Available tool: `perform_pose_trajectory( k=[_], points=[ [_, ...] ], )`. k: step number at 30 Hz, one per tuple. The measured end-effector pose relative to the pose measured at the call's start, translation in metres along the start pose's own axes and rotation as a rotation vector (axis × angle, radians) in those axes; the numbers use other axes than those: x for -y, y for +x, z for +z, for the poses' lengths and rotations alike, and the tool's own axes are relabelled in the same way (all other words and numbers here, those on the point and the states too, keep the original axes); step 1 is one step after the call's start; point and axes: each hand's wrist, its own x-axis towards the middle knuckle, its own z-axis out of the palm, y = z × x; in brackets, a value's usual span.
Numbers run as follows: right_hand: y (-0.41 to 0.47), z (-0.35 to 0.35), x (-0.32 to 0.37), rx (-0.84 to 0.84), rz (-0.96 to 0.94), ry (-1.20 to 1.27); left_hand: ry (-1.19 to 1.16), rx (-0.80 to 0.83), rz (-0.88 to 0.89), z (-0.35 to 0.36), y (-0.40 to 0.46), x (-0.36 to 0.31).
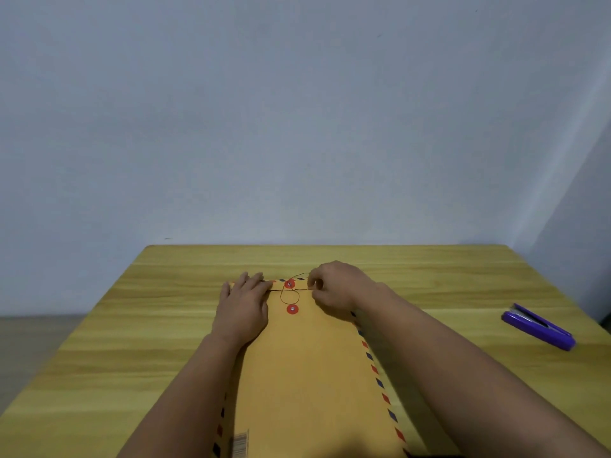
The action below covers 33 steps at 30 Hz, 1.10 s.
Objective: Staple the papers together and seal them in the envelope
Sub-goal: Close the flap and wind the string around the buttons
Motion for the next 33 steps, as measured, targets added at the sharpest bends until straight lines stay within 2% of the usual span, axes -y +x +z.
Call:
perform_pose_trajectory(
  k=[5, 20, 23, 29, 33],
  points=[
    [0.023, 0.007, 0.011, -0.107, -0.027, -0.007, -0.066, 0.037, 0.001, 0.001, -0.001, -0.001],
    [0.063, 0.01, 0.025, -0.068, -0.157, -0.283, -0.103, 0.059, 0.002, 0.002, -0.001, 0.003],
    [0.056, 0.008, 0.02, -0.083, -0.132, -0.121, -0.091, 0.061, 0.004, 0.001, -0.001, 0.002],
    [0.036, -0.002, 0.015, -0.107, -0.036, 0.471, -0.077, 0.069, -0.01, -0.001, -0.003, 0.0],
    [0.023, -0.006, 0.019, -0.063, -0.017, 0.705, -0.074, 0.068, -0.008, 0.002, -0.004, 0.0]
  ],
)
